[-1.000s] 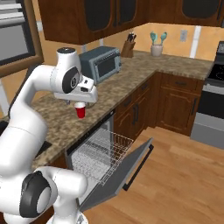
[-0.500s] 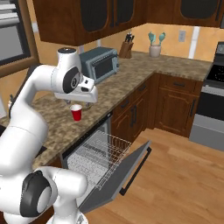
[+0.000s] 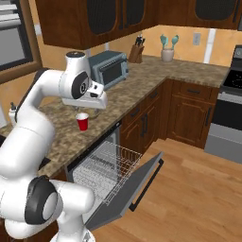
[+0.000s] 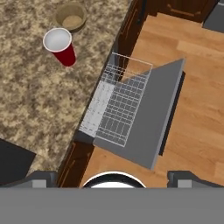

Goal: Pick up the cup and bowl from the counter, place them in the dishwasher, and close the dishwasher door.

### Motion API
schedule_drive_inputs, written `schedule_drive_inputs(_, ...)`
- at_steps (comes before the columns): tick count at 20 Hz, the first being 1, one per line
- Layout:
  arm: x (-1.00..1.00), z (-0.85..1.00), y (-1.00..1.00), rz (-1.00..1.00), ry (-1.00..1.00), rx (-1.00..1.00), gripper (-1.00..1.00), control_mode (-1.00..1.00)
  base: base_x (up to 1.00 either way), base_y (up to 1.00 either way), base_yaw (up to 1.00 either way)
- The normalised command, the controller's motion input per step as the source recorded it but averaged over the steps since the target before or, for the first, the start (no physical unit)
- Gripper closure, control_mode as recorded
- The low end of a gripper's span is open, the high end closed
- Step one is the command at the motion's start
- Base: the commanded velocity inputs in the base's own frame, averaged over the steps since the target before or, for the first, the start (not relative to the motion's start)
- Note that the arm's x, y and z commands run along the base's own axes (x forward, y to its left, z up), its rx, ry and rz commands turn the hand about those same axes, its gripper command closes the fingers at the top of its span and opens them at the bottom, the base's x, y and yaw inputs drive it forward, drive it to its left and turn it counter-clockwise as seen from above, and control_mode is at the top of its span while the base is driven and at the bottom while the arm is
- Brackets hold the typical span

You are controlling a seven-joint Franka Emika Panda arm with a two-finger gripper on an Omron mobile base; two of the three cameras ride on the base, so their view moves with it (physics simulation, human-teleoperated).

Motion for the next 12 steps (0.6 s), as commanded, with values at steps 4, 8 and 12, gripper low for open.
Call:
schedule_drive_inputs(4, 0.90, -0.16, 0.18, 0.00, 0.07, 0.00, -1.00, -1.00, 0.00, 0.00, 0.00)
schedule_drive_inputs(8, 0.73, -0.40, 0.56, 0.00, 0.00, 0.00, -1.00, -1.00, 0.00, 0.00, 0.00)
schedule_drive_inputs(12, 0.68, -0.53, 0.74, 0.00, 0.01, 0.00, -1.00, -1.00, 0.00, 0.00, 0.00)
